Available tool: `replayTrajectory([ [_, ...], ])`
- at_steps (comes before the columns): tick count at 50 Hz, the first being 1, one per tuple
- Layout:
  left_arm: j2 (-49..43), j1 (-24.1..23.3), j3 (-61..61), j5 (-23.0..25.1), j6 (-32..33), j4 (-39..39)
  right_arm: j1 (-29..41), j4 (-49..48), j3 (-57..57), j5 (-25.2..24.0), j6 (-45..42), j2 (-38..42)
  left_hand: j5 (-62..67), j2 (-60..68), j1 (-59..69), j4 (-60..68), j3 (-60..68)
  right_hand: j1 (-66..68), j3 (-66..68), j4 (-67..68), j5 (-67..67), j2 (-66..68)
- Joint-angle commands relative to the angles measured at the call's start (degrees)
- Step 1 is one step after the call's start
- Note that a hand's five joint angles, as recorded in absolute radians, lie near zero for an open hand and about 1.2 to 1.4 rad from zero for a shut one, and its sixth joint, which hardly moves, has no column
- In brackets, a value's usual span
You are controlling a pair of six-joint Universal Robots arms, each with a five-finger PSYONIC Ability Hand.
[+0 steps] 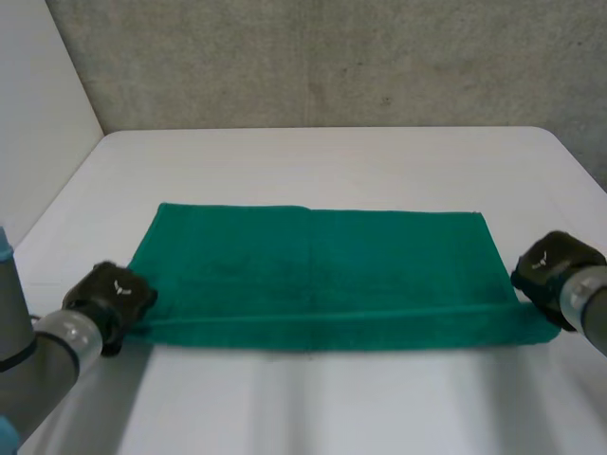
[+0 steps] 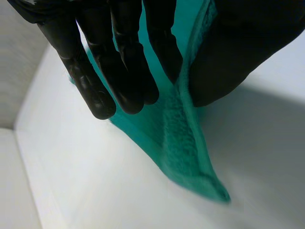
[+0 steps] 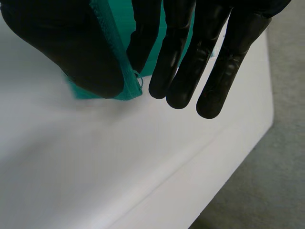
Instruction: Fold the towel.
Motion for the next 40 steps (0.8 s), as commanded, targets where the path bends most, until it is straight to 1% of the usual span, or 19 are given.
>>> replayTrajectory([
  [1,-9.7,-4.5,9.5,-0.3,-4.0,15.1,0.4,-8.1,-9.1,2.3,7.9,13.1,14.0,11.2,14.5,11.5,11.6,23.5,12.2,11.8,13.9,12.4],
  [3,-12.3,-4.7,12.0,-0.4,-4.0,17.6,0.4,-10.6,-12.1,3.6,9.8,15.7,14.0,11.2,14.5,11.5,11.6,23.5,12.2,11.8,13.9,12.4],
  [4,-15.2,-5.0,14.8,-0.6,-3.8,20.1,0.4,-11.7,-13.2,3.9,10.3,16.6,14.0,11.2,14.5,11.5,11.6,23.5,12.2,11.8,13.9,12.4],
  [7,-19.7,-5.6,19.9,-0.9,-3.6,22.6,0.8,-15.6,-17.5,4.8,11.6,20.4,14.0,11.2,14.5,11.5,11.6,23.5,12.2,11.8,13.9,12.4],
  [8,-22.5,-5.6,23.5,-1.3,-3.6,23.5,0.8,-16.4,-18.6,4.9,11.7,21.3,14.0,11.2,14.5,11.5,11.6,23.5,12.2,11.8,13.9,12.4],
  [15,-33.1,-5.7,37.4,-3.9,-3.1,23.8,1.0,-21.2,-29.0,5.1,11.9,28.5,14.0,11.2,14.5,11.5,11.6,23.5,12.2,11.8,13.9,12.4],
  [20,-40.8,-5.7,48.0,-3.7,-3.1,23.9,1.3,-23.0,-35.4,5.1,11.9,33.4,14.0,11.2,14.5,11.5,11.6,23.5,12.2,11.8,13.9,12.4],
  [26,-46.8,-5.7,55.1,-3.4,-3.1,24.1,2.2,-23.3,-43.1,5.5,11.7,39.4,14.0,11.2,14.5,11.5,11.6,23.5,12.2,11.8,13.9,12.4],
  [27,-47.3,-5.8,55.5,-3.3,-3.0,24.2,2.3,-23.3,-44.7,5.6,11.8,40.8,14.0,11.2,14.5,11.5,11.6,12.6,1.2,0.9,3.0,1.4],
  [28,-47.9,-5.9,55.4,-3.0,-3.1,24.3,2.4,-23.4,-45.3,5.6,11.7,41.3,6.2,3.4,6.7,3.7,3.8,-6.5,-17.9,-18.2,-16.1,-17.7],
  [29,-48.0,-6.0,55.1,-2.9,-3.1,24.5,2.4,-23.4,-45.9,5.7,11.7,41.7,-6.7,-9.5,-6.2,-9.2,-9.1,-25.2,-36.5,-36.9,-34.8,-36.3],
  [30,-48.1,-6.1,54.9,-2.8,-3.0,24.8,2.4,-23.4,-46.5,5.9,11.8,42.1,-21.2,-23.9,-20.6,-23.6,-23.6,-40.9,-52.2,-52.6,-50.5,-52.0],
  [31,-48.1,-6.3,54.6,-2.7,-3.0,25.1,2.4,-23.3,-46.9,6.1,11.9,42.3,-33.5,-36.2,-32.9,-35.9,-35.9,-46.5,-57.8,-58.2,-56.1,-57.6],
  [32,-47.9,-6.8,53.9,-2.4,-3.0,26.3,2.4,-23.3,-47.1,6.3,12.1,42.4,-49.3,-52.0,-48.7,-51.7,-51.7,-46.5,-57.8,-58.2,-56.1,-57.6],
  [33,-47.8,-7.0,53.3,-2.3,-3.1,27.1,2.4,-23.3,-47.2,6.8,12.7,42.3,-55.9,-58.6,-55.3,-58.3,-58.3,-46.5,-57.8,-58.2,-56.1,-57.6],
  [34,-47.6,-7.2,52.7,-2.3,-3.1,28.1,2.4,-23.3,-47.2,6.8,12.7,42.3,-56.0,-58.8,-55.5,-58.5,-58.4,-46.5,-57.8,-58.2,-56.1,-57.6],
  [37,-45.9,-7.7,50.1,-2.2,-3.1,31.1,2.3,-23.0,-46.2,7.3,17.0,41.7,-56.0,-58.8,-55.5,-58.5,-58.4,-46.5,-57.8,-58.2,-56.1,-57.6],
  [38,-44.3,-7.8,48.1,-2.3,-3.1,32.9,2.4,-22.8,-45.0,7.1,19.6,40.7,-56.0,-58.8,-55.5,-58.5,-58.4,-46.5,-57.8,-58.2,-56.1,-57.6],
  [40,-41.3,-7.9,44.8,-2.4,-3.5,35.3,2.4,-22.6,-44.1,7.2,21.0,39.6,-56.0,-58.8,-55.5,-58.5,-58.4,-46.5,-57.8,-58.2,-56.1,-57.6],
])
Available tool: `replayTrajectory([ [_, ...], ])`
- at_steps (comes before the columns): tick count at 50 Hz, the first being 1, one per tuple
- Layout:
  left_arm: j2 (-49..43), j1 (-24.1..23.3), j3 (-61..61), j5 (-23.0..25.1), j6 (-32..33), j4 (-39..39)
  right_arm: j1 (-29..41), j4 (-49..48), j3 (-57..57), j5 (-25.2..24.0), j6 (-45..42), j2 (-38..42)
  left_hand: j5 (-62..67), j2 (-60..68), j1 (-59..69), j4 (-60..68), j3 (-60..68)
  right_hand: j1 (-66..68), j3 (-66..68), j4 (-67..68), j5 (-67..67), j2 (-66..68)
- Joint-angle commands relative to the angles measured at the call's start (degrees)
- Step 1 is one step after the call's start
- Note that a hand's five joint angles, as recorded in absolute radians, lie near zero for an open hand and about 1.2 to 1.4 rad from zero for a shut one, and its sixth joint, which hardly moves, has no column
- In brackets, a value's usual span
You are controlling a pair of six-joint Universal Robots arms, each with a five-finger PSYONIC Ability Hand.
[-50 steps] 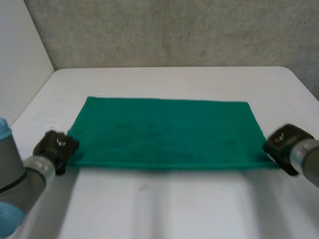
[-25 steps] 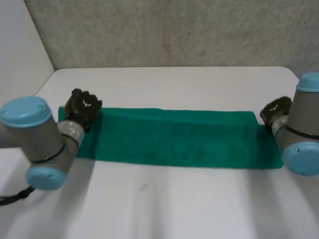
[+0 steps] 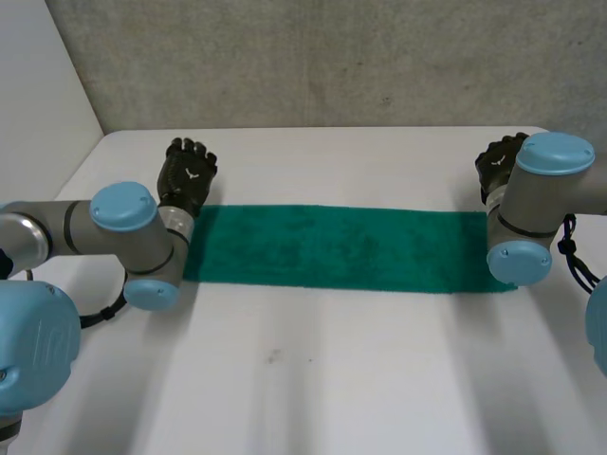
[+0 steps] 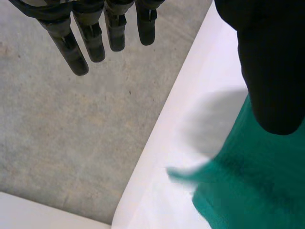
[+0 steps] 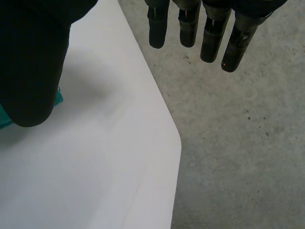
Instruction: Fold the towel.
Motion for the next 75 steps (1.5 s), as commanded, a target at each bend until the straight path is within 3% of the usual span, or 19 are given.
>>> replayTrajectory([
  [1,7.2,-0.9,-9.4,-0.2,-0.4,8.0,-0.4,0.9,5.2,0.4,9.2,-5.7,-2.7,-2.0,-0.9,-1.7,-2.3,-1.8,-2.1,-3.4,-4.1,-2.8],
  [10,20.3,-1.2,-23.4,-0.8,-1.5,8.4,-1.1,2.1,26.0,-7.1,15.1,-20.9,-2.7,-2.0,-0.9,-1.7,-2.3,-1.8,-2.1,-3.4,-4.1,-2.8],
  [18,31.1,-1.0,-35.9,-0.7,-13.2,8.0,-5.3,2.5,38.6,-14.2,15.2,-24.8,-2.7,-2.0,-0.9,-1.7,-2.3,-1.8,-2.1,-3.4,-4.1,-2.8],
  [24,34.3,-1.2,-41.7,-0.7,-22.0,6.7,-6.4,1.8,39.2,-14.6,15.2,-24.4,-2.5,-1.8,-0.6,-1.5,-2.1,6.9,6.5,5.2,4.6,5.9],
  [29,34.3,-2.2,-43.9,-0.9,-23.1,6.5,-7.8,0.2,38.8,-14.6,15.2,-22.0,-2.4,-1.6,-0.5,-1.3,-2.0,17.5,17.1,15.8,15.2,16.5],
  [31,34.3,-2.6,-44.0,-0.9,-23.0,6.5,-8.2,-1.3,38.7,-14.6,15.2,-21.1,-2.4,-1.6,-0.5,-1.3,-2.0,28.2,27.8,26.5,25.9,27.2],
  [32,34.1,-2.7,-44.0,-0.9,-23.0,6.5,-8.3,-1.7,38.7,-14.6,15.2,-21.0,-2.4,-1.6,-0.5,-1.3,-2.0,34.1,33.7,32.4,31.8,33.1],
  [34,33.7,-2.7,-44.0,-0.9,-23.0,6.7,-8.8,-2.8,38.6,-14.4,14.9,-20.9,-2.4,-1.6,-0.5,-1.3,-2.0,62.8,62.4,61.1,60.5,61.8],
  [35,33.7,-2.7,-44.0,-0.9,-23.0,6.7,-9.1,-3.1,38.4,-14.2,14.8,-20.8,-2.4,-1.6,-0.5,-1.3,-2.0,68.2,67.8,66.5,65.9,67.2],
  [51,34.2,-2.5,-44.6,-0.9,-23.0,6.7,-16.4,-2.2,37.1,-13.7,15.2,-20.2,-2.4,-1.6,-0.5,-1.3,-2.0,68.2,67.9,66.6,65.9,67.2],
  [52,34.2,-2.5,-44.6,-0.9,-23.0,6.7,-16.5,-2.2,37.6,-13.9,15.3,-20.5,-2.4,-1.6,-0.5,-1.3,-2.0,60.3,59.9,58.6,58.0,59.3],
  [53,34.2,-2.5,-44.6,-0.9,-23.0,6.7,-16.7,-2.5,38.7,-14.6,15.4,-21.7,-2.4,-1.6,-0.5,-1.3,-2.0,39.1,38.7,37.4,36.8,38.1],
  [56,34.3,-2.6,-44.6,-0.9,-23.1,6.7,-17.2,-3.1,40.9,-17.6,15.8,-24.6,-2.4,-1.6,-0.5,-1.3,-2.0,32.5,32.1,30.8,30.2,31.5],
  [58,34.3,-2.6,-44.7,-1.1,-23.1,6.5,-17.2,-4.3,43.2,-22.5,18.1,-27.2,-2.4,-1.6,-0.5,-1.3,-2.0,24.9,24.5,23.2,22.6,23.9],
  [61,34.4,-2.7,-45.0,-1.4,-23.2,6.4,-17.1,-5.9,45.5,-29.5,21.8,-28.9,-2.4,-1.6,-0.5,-1.3,-2.0,24.0,23.7,22.4,21.7,23.0],
  [65,34.5,-2.7,-45.7,-1.9,-23.4,6.4,-17.0,-6.3,47.0,-34.9,24.0,-29.7,-2.4,-1.6,-0.5,-1.3,-2.0,24.4,24.0,22.7,22.1,23.4],
  [75,35.0,-2.3,-46.3,-2.2,-23.6,6.5,-16.5,-6.5,46.4,-35.6,23.1,-26.5,-2.5,-1.8,-0.6,-1.5,-2.1,26.4,26.0,24.7,24.1,25.4],
])
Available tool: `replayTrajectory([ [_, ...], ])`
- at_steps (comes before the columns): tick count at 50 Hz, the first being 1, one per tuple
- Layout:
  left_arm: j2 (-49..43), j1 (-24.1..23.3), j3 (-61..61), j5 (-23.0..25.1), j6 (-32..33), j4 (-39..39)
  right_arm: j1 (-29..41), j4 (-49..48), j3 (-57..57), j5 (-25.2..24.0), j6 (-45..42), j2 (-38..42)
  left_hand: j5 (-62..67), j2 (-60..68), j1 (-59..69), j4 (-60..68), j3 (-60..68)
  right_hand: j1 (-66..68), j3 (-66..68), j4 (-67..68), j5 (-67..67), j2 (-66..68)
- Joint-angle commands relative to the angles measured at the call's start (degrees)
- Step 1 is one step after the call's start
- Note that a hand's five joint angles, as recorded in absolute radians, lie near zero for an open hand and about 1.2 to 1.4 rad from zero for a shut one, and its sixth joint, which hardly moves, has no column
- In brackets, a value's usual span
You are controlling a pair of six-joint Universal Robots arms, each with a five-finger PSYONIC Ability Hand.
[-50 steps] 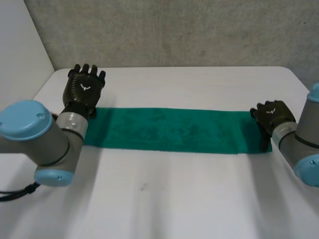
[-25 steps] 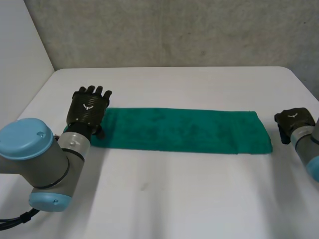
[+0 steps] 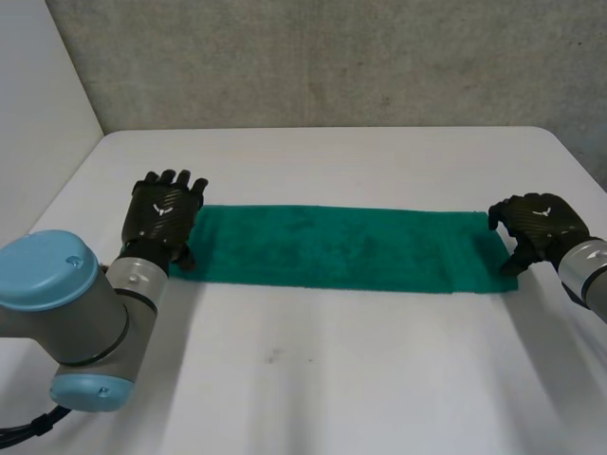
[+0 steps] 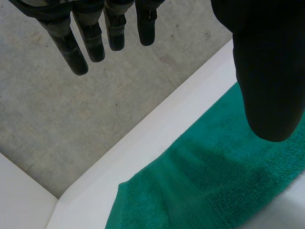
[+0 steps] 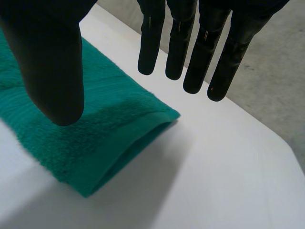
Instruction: Fold the towel.
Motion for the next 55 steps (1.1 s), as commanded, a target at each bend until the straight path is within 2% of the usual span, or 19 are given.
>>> replayTrajectory([
  [1,0.2,0.2,-0.3,-0.1,-0.1,0.0,0.3,-0.1,-1.6,1.1,-1.5,4.2,-2.5,-1.5,-0.6,-1.4,-2.0,8.9,5.2,5.0,4.8,4.5],
  [9,0.2,0.2,-0.5,-0.1,-0.1,0.0,0.1,0.4,-3.5,4.5,-3.4,6.5,-2.5,-1.5,-0.6,-1.4,-2.0,11.9,8.3,8.0,7.8,7.5],
  [16,0.2,0.1,-0.5,-0.1,-0.1,0.0,0.1,0.4,-3.8,4.8,-3.9,7.3,-2.5,-1.5,-0.6,-1.4,-2.0,15.6,11.9,11.7,11.5,11.2],
  [18,0.2,0.1,-0.5,-0.1,-0.1,0.0,0.0,0.4,-3.9,4.6,-3.9,7.5,-2.5,-1.5,-0.6,-1.4,-2.0,20.1,16.5,16.2,16.1,15.7],
  [21,0.2,0.1,-0.5,-0.1,0.0,0.0,0.0,0.5,-4.3,4.0,-3.9,7.6,-2.5,-1.5,-0.6,-1.4,-2.0,39.6,35.9,35.7,35.5,35.2],
  [24,0.2,0.1,-0.5,-0.1,-0.1,0.0,0.1,0.6,-4.4,4.2,-3.9,7.6,-2.5,-1.5,-0.6,-1.4,-2.0,50.3,46.7,46.4,46.2,45.9],
  [31,0.2,0.2,-0.5,-0.1,-0.1,0.0,0.0,0.7,-4.6,4.5,-4.2,8.2,-2.5,-1.5,-0.6,-1.4,-2.0,50.4,46.7,46.5,46.3,45.9],
  [32,0.2,0.2,-0.5,-0.1,0.0,0.0,0.0,0.7,-4.6,4.6,-4.1,8.2,-2.5,-1.5,-0.6,-1.4,-2.0,38.9,35.3,35.1,34.9,34.5],
  [33,0.2,0.2,-0.5,-0.1,0.0,0.0,0.0,0.8,-4.4,4.7,-4.1,8.2,-2.5,-1.5,-0.6,-1.4,-2.0,13.3,9.7,9.5,9.3,8.9],
  [39,0.2,0.4,-0.5,0.0,0.0,0.0,-0.1,1.0,-3.5,4.5,-3.9,7.4,-2.5,-1.5,-0.6,-1.4,-2.0,7.7,4.1,3.8,3.6,3.3],
  [51,0.2,0.2,-0.5,-0.1,0.0,0.0,0.1,1.3,-2.7,4.0,-3.9,6.5,-2.4,-1.3,-0.5,-1.2,-1.9,8.5,4.9,4.7,4.5,4.1],
  [53,0.2,0.2,-0.5,0.0,0.0,-0.1,0.1,1.3,-5.1,4.6,-3.2,8.8,-2.5,-1.5,-0.6,-1.4,-2.0,29.5,25.8,25.6,25.4,25.1],
  [55,0.2,0.2,-0.5,0.0,-0.1,0.0,-0.1,1.5,-5.5,4.6,-3.1,8.8,-2.5,-1.5,-0.6,-1.4,-2.0,36.8,33.1,32.9,32.7,32.3],
])
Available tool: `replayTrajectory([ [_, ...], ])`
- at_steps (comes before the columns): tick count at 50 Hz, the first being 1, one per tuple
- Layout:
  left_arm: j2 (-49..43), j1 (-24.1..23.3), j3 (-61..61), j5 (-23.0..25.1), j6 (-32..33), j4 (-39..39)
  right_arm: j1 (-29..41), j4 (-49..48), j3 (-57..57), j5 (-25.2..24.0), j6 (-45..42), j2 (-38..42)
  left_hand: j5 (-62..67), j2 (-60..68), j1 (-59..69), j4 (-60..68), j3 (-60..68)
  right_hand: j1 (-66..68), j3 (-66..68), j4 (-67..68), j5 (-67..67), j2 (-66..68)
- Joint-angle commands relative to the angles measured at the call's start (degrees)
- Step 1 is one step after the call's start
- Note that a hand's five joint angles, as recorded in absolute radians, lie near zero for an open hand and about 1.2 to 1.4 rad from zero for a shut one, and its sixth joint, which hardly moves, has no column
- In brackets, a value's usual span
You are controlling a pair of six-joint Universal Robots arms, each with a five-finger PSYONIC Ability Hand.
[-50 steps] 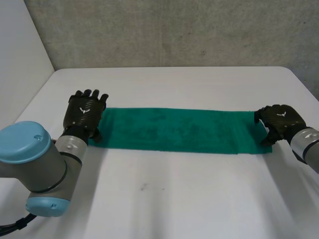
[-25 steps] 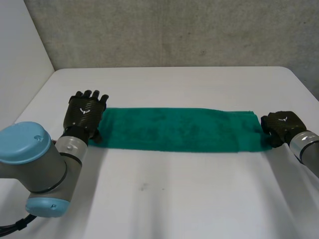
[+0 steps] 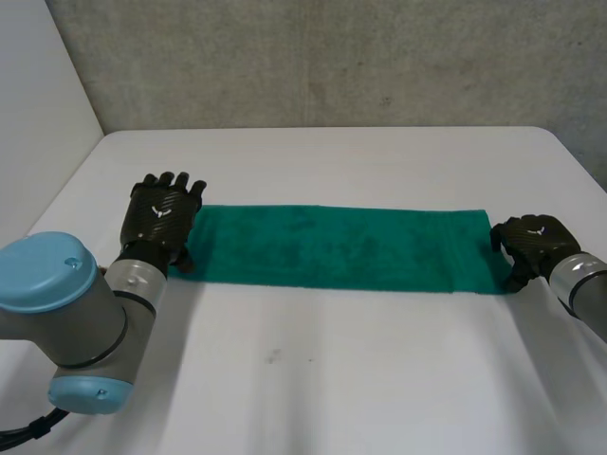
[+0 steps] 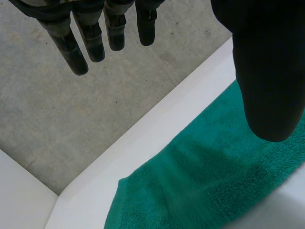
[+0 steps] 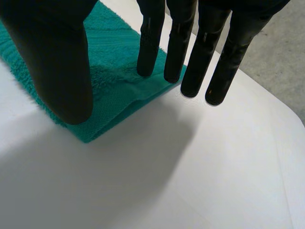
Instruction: Fold the towel.
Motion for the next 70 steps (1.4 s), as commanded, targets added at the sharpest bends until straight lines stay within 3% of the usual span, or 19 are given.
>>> replayTrajectory([
  [1,0.0,0.0,0.0,0.1,0.0,0.0,-0.4,0.3,-2.0,0.3,0.9,1.3,-2.5,-1.5,-0.6,-1.4,-2.0,36.8,31.7,31.6,31.2,31.9],
  [6,0.0,0.0,0.0,0.1,0.0,0.0,-0.3,1.6,-2.5,0.4,0.0,1.6,-2.5,-1.5,-0.6,-1.4,-2.0,48.3,43.3,43.1,42.8,43.5],
  [16,0.1,-0.2,0.0,0.1,0.0,-0.1,-1.4,3.7,-4.5,2.2,-0.1,1.9,-2.5,-1.5,-0.6,-1.4,-2.0,48.4,43.3,43.1,42.8,43.5],
  [20,0.5,-0.1,0.0,0.1,0.0,-0.2,-3.9,7.0,-5.8,5.6,-1.9,1.4,-2.5,-1.5,-0.6,-1.4,-2.0,48.4,43.3,43.1,42.8,43.5],
  [25,0.8,-0.3,-0.1,0.1,0.0,-0.2,-7.9,8.6,-8.7,13.2,-5.1,0.2,-2.5,-1.5,-0.6,-1.4,-2.0,48.4,43.3,43.1,42.8,43.5],
  [28,1.0,-0.3,-0.2,0.1,0.0,-0.2,-8.4,8.8,-8.2,12.7,-5.6,-0.1,-2.5,-1.5,-0.6,-1.4,-2.0,47.6,42.5,42.4,42.0,42.7],
  [29,1.1,-0.3,-0.3,0.1,0.0,-0.2,-8.1,9.1,-7.6,10.9,-5.1,-0.4,-2.5,-1.5,-0.6,-1.4,-2.0,15.1,10.0,9.9,9.5,10.2],
  [30,1.1,-0.4,-0.3,0.0,0.0,-0.1,-8.0,9.2,-7.2,9.6,-4.7,-0.5,-2.5,-1.5,-0.6,-1.4,-2.0,5.1,0.1,-0.1,-0.4,0.2],
  [33,1.1,-0.4,-0.4,0.0,0.0,-0.1,-8.4,9.2,-5.7,4.1,-2.8,-0.3,-2.5,-1.5,-0.6,-1.4,-2.0,-3.0,-8.1,-8.2,-8.6,-7.9],
  [37,1.1,-0.4,-0.4,0.0,0.0,-0.2,-8.4,9.0,-4.8,0.2,-1.1,-0.8,-2.5,-1.5,-0.6,-1.4,-2.0,-6.4,-11.5,-11.6,-12.0,-11.3],
  [48,1.3,-0.4,-0.6,0.0,0.0,-0.2,-9.8,8.7,-2.7,-2.3,-5.8,-0.8,-2.5,-1.5,-0.6,-1.4,-2.0,1.7,-3.4,-3.6,-3.9,-3.2],
  [58,1.2,-0.4,-0.7,0.1,-0.1,-0.2,-11.8,8.6,-3.1,-1.7,-8.5,0.0,-2.5,-1.5,-0.6,-1.4,-2.0,7.6,2.5,2.3,2.0,2.7],
  [64,1.2,-0.4,-0.7,0.1,-0.1,-0.2,-12.4,6.4,-3.6,-1.2,-8.3,0.2,-2.5,-1.5,-0.6,-1.4,-2.0,48.3,43.2,43.0,42.7,43.4],
  [67,1.3,-0.4,-0.7,0.1,-0.1,-0.2,-12.6,5.4,-4.5,0.9,-8.0,0.2,-2.5,-1.5,-0.6,-1.4,-2.0,48.4,43.3,43.1,42.8,43.5],
  [70,1.3,-0.4,-0.7,0.1,-0.1,-0.2,-12.8,4.8,-5.9,6.5,-8.0,0.2,-2.5,-1.5,-0.6,-1.4,-2.0,48.4,43.3,43.1,42.8,43.5],
])
